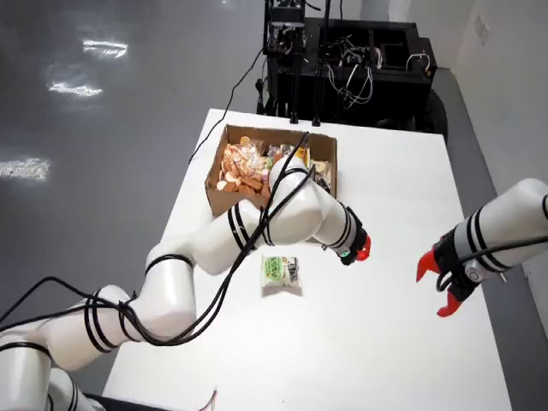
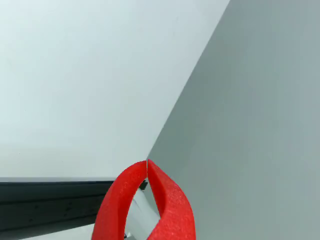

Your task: Grasp a snack and put it in the bin.

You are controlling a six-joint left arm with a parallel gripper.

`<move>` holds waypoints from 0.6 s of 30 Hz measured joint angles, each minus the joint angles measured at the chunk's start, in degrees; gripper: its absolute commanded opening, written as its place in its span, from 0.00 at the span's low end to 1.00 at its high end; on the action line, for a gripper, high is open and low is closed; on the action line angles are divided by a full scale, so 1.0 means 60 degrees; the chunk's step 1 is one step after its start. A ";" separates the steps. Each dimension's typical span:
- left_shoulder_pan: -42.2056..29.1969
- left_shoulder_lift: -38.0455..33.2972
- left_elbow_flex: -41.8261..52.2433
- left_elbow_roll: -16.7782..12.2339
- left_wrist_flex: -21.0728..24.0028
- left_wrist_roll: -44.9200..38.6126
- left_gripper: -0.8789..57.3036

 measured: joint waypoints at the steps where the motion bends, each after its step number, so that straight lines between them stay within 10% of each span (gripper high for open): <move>1: 0.0000 0.0000 0.0000 0.0000 0.0000 0.0000 0.02; 18: -0.0003 0.0032 -0.0061 -0.0015 0.0000 0.0186 0.01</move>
